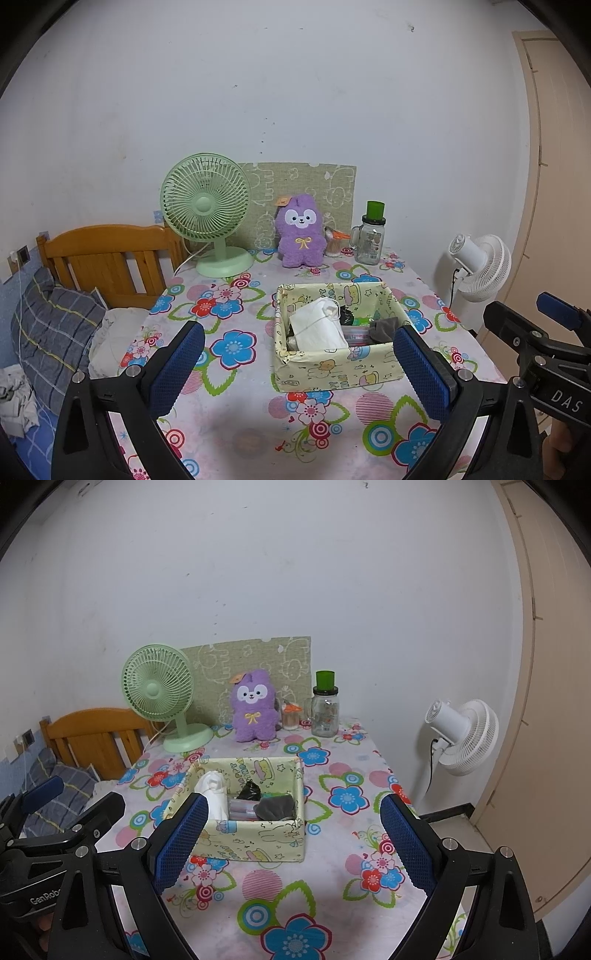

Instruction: Organize soft objects

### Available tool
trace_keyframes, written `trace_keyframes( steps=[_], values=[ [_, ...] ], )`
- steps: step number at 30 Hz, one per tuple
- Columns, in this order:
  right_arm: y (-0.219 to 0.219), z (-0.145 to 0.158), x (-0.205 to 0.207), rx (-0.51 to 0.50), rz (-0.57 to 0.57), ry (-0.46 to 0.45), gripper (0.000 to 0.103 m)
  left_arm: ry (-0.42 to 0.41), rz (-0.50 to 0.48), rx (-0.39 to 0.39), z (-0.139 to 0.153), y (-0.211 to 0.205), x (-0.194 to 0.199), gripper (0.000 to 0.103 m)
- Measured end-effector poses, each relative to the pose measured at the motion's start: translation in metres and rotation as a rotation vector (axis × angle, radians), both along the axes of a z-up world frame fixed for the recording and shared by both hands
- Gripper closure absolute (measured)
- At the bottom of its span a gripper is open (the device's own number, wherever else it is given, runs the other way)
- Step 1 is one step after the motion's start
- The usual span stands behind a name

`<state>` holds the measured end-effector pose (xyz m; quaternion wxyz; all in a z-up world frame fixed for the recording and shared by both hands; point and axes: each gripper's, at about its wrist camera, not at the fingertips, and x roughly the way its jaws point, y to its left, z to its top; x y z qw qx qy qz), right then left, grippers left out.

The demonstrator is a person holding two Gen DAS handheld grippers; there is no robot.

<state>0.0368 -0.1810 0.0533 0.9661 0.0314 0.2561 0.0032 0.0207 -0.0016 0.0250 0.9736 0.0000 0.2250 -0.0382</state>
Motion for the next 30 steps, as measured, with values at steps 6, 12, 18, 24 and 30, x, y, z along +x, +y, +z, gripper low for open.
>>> trace_keyframes(
  steps=[6, 12, 18, 24, 30],
  values=[
    [-0.0006, 0.0002, 0.0008, 0.003, -0.005, 0.001, 0.007, -0.007, -0.002, 0.004, -0.0008, -0.0017, -0.0003, 0.0],
    [-0.0004, 0.0, -0.0002, 0.001, -0.004, 0.001, 0.007, -0.007, -0.003, -0.001, -0.001, -0.0014, 0.0, 0.0],
    [-0.0005, 0.0002, 0.0004, 0.003, 0.0, 0.002, 0.007, -0.007, -0.002, -0.001, -0.0009, -0.001, 0.0003, 0.0],
    [-0.0003, -0.0001, 0.0002, 0.002, -0.001, 0.001, 0.007, -0.007, -0.002, -0.002, -0.0009, -0.0009, 0.0002, 0.0],
    [-0.0003, -0.0001, 0.0003, 0.002, 0.0, -0.002, 0.007, -0.011, 0.001, -0.002, -0.0003, -0.0002, -0.0001, 0.0]
  ],
)
